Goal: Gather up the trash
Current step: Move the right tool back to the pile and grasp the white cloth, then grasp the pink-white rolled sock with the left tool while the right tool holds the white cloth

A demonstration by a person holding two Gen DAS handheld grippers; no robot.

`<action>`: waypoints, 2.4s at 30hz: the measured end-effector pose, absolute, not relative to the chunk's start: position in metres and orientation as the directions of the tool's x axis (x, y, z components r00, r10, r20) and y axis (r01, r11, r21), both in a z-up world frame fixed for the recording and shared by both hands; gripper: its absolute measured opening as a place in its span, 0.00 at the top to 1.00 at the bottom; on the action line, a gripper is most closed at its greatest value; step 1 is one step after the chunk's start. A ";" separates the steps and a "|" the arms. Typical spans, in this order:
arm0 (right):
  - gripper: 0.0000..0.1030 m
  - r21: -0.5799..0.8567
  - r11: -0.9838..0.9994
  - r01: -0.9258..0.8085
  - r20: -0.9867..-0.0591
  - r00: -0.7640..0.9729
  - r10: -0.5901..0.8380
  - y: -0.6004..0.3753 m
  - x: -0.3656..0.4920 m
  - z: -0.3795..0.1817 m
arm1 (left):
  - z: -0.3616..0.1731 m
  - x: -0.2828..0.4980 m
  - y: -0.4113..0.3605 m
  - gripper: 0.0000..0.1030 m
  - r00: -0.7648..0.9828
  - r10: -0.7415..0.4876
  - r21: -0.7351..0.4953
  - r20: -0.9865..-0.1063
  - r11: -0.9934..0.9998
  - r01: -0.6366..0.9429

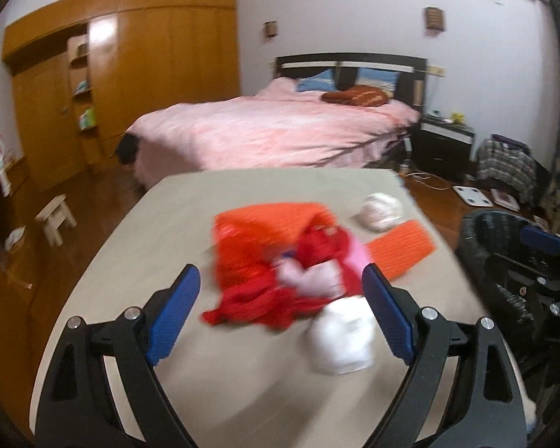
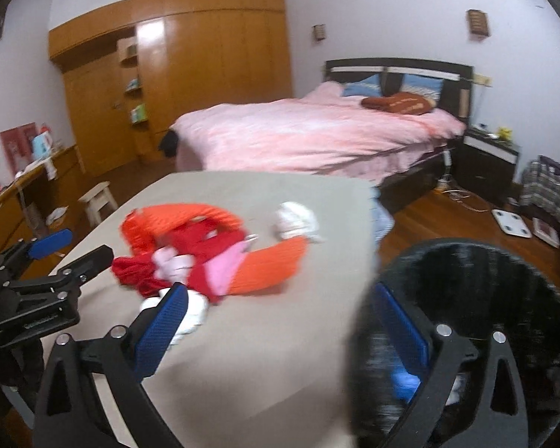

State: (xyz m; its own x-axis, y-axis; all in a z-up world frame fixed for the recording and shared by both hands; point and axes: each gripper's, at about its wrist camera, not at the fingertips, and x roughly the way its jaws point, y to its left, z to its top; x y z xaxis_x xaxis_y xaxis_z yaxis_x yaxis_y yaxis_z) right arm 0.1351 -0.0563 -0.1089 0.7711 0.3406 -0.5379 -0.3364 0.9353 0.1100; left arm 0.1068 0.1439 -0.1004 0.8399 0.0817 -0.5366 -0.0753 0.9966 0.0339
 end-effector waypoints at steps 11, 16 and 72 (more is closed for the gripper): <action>0.06 0.102 0.908 -0.406 -0.599 0.704 0.382 0.008 0.153 -0.138 | -0.121 0.105 0.193 0.17 0.814 0.157 0.049 -0.560 0.986 -0.157; 0.06 0.114 0.908 -0.403 -0.645 0.665 0.377 0.022 0.159 -0.157 | -0.127 0.104 0.201 0.17 0.805 0.163 0.047 -0.571 0.985 -0.166; 0.78 0.221 0.905 -0.364 -0.639 0.647 0.416 -0.061 0.194 -0.139 | -0.165 0.184 0.106 0.63 0.740 0.019 0.063 -0.672 0.997 0.032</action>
State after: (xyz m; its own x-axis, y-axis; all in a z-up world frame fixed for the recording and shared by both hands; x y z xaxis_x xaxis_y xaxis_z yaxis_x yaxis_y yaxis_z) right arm 0.1938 -0.0615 -0.1394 0.6470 0.4164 -0.6387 -0.3645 0.9047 0.2206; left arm 0.1836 0.1058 -0.1652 0.7402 0.0186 -0.6721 0.0322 0.9975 0.0631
